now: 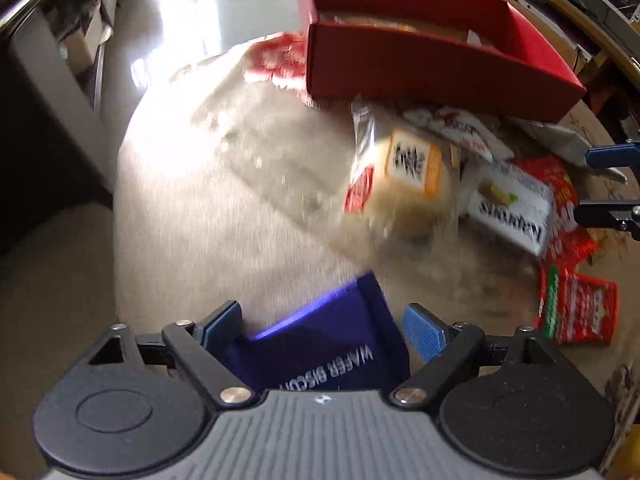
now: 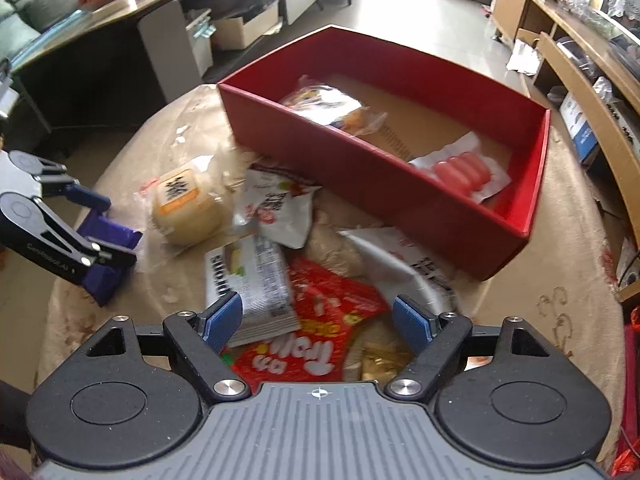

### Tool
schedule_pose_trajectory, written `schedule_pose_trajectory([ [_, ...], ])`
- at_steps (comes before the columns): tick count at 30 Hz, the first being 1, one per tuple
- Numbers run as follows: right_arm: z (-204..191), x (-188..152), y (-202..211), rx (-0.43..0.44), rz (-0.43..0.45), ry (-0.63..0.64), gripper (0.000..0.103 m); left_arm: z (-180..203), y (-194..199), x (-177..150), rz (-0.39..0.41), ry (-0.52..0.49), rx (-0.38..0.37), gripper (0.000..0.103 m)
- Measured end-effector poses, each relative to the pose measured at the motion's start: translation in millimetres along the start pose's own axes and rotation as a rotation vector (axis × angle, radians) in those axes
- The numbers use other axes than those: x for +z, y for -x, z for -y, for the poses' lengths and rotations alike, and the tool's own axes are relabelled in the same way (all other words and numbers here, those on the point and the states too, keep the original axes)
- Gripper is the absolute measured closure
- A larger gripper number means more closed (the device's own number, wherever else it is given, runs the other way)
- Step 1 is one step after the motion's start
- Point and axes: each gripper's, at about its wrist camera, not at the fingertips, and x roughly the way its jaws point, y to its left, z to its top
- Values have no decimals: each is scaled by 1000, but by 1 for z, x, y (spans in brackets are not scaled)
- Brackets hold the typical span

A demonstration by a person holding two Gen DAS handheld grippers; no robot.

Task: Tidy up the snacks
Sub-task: 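Grasp the blue WAFER BISCUIT packet with the left gripper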

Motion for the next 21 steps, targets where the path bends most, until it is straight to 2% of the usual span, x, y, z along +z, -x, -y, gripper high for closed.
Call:
schedule_pose_trajectory([
  [3,-6,-5,8,11,2,1,16,3,5,-13,-22,46,15,17],
  [6,-9,-13,17,27,9,-7,16,3,15,-25,-49,137,-65,17],
  [8,-9,-18,21,33,8,-18,16,12,18,-33,-62,145,-74,17],
  [12,-8,-27,26,30,6,-22,16,38,20,-41,-58,73,-11,17],
  [15,-10,-33,26,28,-5,8,16,50,17,-42,-35,95,46,15],
  [18,-9,-37,23,24,-28,37,16,64,6,-48,-52,113,138,14],
  [19,-8,-38,23,27,-34,41,16,70,8,-49,-32,93,163,15],
  [21,-7,-42,22,34,-43,53,16,76,13,-50,-15,87,163,31],
])
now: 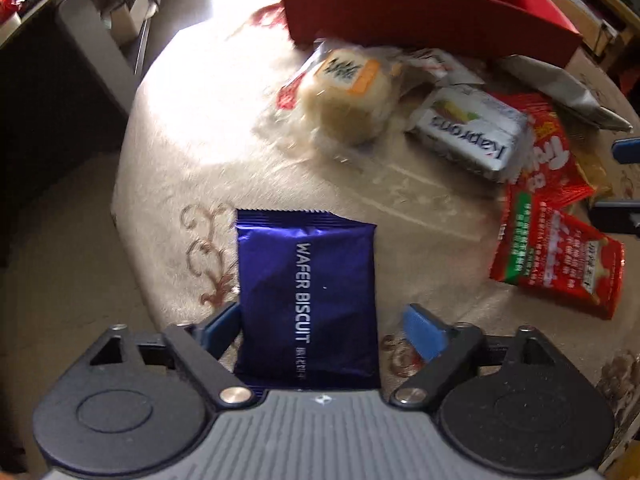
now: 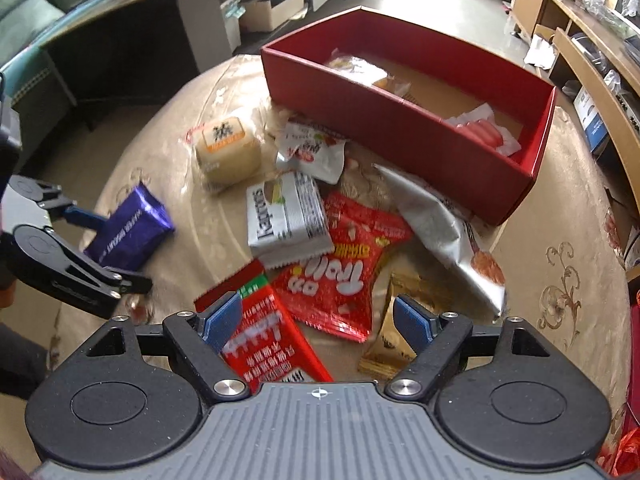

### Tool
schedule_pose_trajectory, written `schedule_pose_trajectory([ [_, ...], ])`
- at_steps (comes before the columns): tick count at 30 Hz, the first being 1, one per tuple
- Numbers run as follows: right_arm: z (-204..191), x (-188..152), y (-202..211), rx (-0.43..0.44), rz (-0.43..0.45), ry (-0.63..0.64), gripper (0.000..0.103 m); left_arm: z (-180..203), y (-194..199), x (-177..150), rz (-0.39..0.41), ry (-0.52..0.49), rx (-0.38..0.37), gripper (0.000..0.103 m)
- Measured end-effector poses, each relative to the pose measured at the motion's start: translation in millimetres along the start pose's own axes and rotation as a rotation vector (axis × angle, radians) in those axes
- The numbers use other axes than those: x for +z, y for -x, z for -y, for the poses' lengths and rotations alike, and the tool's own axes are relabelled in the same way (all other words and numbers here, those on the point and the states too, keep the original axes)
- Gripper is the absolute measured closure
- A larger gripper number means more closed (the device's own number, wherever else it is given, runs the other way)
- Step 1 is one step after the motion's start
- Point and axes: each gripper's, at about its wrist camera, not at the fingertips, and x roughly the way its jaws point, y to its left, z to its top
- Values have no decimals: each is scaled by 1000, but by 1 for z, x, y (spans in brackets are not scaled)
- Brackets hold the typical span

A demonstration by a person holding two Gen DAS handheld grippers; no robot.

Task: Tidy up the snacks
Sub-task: 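Grasp the blue WAFER BISCUIT packet with the left gripper, then grasp the red snack bag with the right gripper while the left holds the wafer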

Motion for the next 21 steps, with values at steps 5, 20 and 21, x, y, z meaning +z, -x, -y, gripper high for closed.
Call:
schedule_pose_trajectory([
  [5,-6,-14,-6,32,-48,75,16,4,6,-6,14,45,-21,39],
  [20,-43,-34,-31,-22,-70,161,35,29,7,-9,29,25,21,15],
  [21,-44,-37,-29,-31,-69,155,38,28,5,-10,28,30,26,12],
])
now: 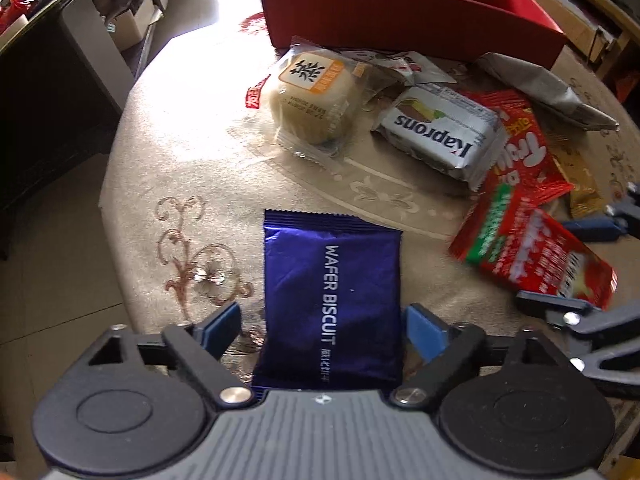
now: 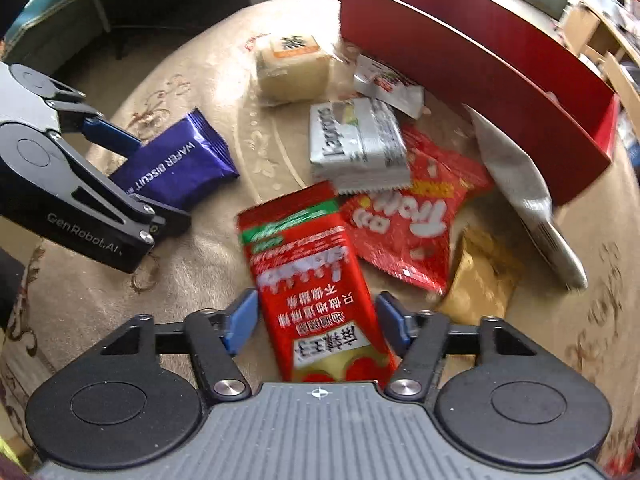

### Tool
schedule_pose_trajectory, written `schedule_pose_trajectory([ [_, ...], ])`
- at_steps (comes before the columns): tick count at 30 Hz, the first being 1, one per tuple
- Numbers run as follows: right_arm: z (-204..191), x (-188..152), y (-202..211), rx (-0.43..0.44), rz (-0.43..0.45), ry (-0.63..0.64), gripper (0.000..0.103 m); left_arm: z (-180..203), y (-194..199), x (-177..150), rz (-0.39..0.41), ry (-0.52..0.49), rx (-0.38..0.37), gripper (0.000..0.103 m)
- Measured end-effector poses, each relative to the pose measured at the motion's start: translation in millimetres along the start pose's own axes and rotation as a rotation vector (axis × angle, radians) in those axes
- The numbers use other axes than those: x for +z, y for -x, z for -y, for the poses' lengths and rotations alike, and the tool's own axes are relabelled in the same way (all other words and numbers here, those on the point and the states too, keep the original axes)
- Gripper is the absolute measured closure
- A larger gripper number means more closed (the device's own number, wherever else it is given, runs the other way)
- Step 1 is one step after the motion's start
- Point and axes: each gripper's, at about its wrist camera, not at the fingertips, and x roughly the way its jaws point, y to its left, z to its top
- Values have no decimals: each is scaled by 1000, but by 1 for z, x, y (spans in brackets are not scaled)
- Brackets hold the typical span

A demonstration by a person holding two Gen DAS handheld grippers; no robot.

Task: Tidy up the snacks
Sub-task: 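Grasp the red snack bag with the right gripper while the left holds the wafer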

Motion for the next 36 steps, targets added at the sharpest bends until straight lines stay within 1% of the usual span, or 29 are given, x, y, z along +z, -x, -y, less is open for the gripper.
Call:
schedule_pose_trajectory([
  [1,0,-2,1,-3,-3,-15,43,-2,-2,0,-4,10,-1,12],
  [4,-1,-15,10,-15,-25,-77,45,-6,-3,0,-14,38,-13,12],
  [5,-2,-21,12,-19,-29,-93,45,-4,-2,-1,-11,32,-9,15],
  [6,-2,-26,16,-24,-32,-111,45,-2,0,-2,-3,27,-8,22],
  [8,0,-36,21,-29,-33,-139,45,3,5,-5,11,16,-20,32],
  [9,1,-40,22,-23,-30,-156,45,5,6,-5,13,16,-23,33],
  [11,3,-42,22,-21,-27,-176,44,5,5,-4,13,24,-26,31],
  [13,7,-41,19,-33,-17,-186,39,4,3,-1,16,42,-20,24],
  [15,11,-38,15,-35,-3,-201,36,0,-2,2,14,66,-5,11],
  [17,12,-33,12,-38,10,-196,33,-2,-6,4,14,93,4,6],
  [18,11,-32,10,-43,15,-195,31,-3,-7,5,16,94,8,5],
  [21,9,-32,4,-31,23,-190,16,-3,-9,1,29,114,19,2],
  [23,4,-31,1,-40,22,-171,12,-2,-8,-2,35,116,25,1],
  [24,4,-31,0,-53,18,-180,7,-2,-7,-2,35,119,25,1],
  [25,8,-30,-2,-48,3,-212,1,-2,-7,-1,34,120,25,1],
  [26,13,-30,-4,-25,-10,-229,0,-1,-7,-1,34,117,27,1],
  [28,15,-29,-2,-20,-21,-235,0,-2,-5,-2,34,124,21,4],
  [29,14,-28,-2,-29,-23,-245,0,-2,-4,-3,35,124,17,7],
  [31,10,-28,0,-66,-26,-225,9,1,0,-4,42,112,9,18],
  [32,9,-29,3,-66,-22,-229,13,3,3,-4,46,105,1,31],
  [33,10,-29,7,-73,-18,-237,28,6,6,-4,52,96,0,40],
  [34,11,-29,10,-77,-12,-246,41,8,8,-3,53,88,2,41],
  [36,15,-29,14,-87,-11,-274,43,10,10,-4,50,88,-2,42],
])
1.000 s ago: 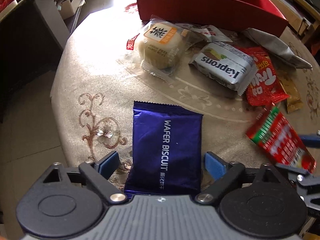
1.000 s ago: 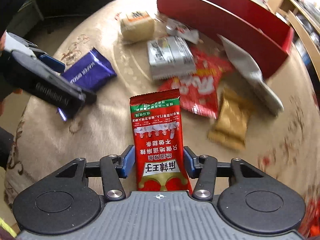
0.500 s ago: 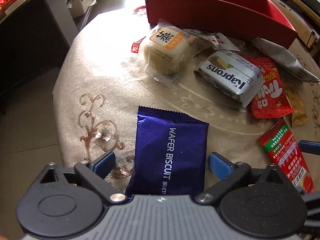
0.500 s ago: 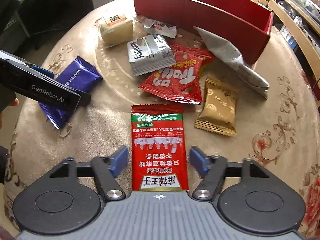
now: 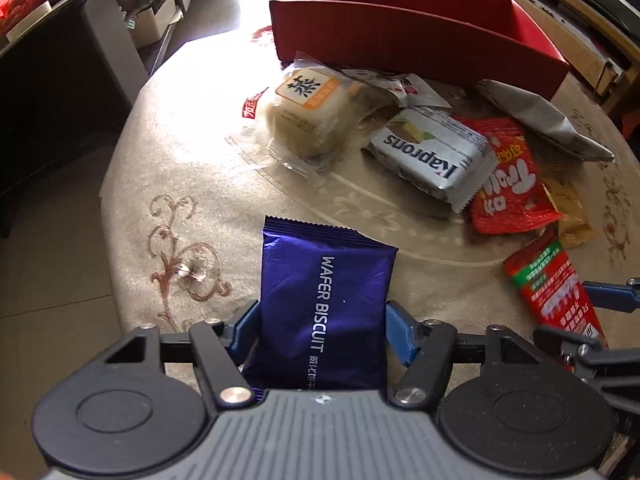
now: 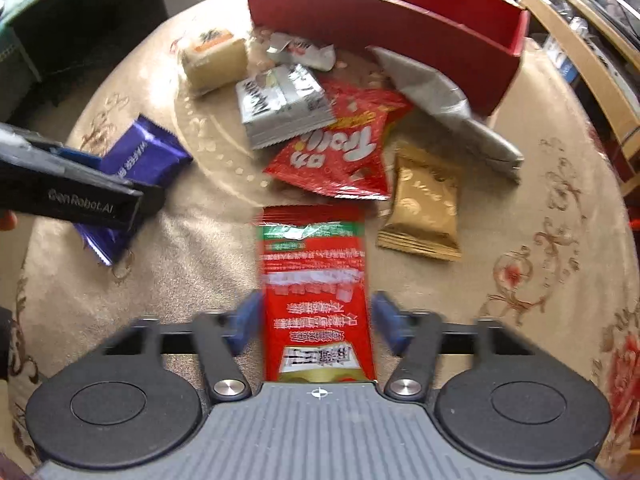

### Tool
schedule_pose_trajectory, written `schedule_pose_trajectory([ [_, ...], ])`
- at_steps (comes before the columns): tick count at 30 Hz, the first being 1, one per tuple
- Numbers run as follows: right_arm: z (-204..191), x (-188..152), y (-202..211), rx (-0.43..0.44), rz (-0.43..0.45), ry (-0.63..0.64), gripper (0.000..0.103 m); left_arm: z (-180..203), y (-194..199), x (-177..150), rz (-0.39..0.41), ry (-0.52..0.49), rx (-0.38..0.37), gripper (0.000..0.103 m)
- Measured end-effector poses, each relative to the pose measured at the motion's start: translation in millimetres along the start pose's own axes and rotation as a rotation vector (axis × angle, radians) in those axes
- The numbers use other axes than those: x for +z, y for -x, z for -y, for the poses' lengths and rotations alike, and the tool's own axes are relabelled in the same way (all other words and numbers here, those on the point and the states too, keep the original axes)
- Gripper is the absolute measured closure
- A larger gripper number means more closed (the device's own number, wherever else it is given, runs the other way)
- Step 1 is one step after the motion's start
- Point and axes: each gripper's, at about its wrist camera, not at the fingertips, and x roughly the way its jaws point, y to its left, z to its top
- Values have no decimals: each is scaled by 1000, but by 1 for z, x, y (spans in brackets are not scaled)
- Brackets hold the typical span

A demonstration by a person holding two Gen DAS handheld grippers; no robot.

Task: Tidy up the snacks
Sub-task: 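Grasp the red snack bag with the right gripper while the left holds the wafer, then lift both packets and carry them toward the red box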

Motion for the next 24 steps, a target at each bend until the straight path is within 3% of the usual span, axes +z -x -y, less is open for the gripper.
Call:
schedule_pose_trajectory([
  [15,11,3,28,10,81,-83,48,22,21,-1,9,17,-76,43],
  [24,8,1,18,-1,48,-68,48,41,3,-2,-30,-47,-53,43],
])
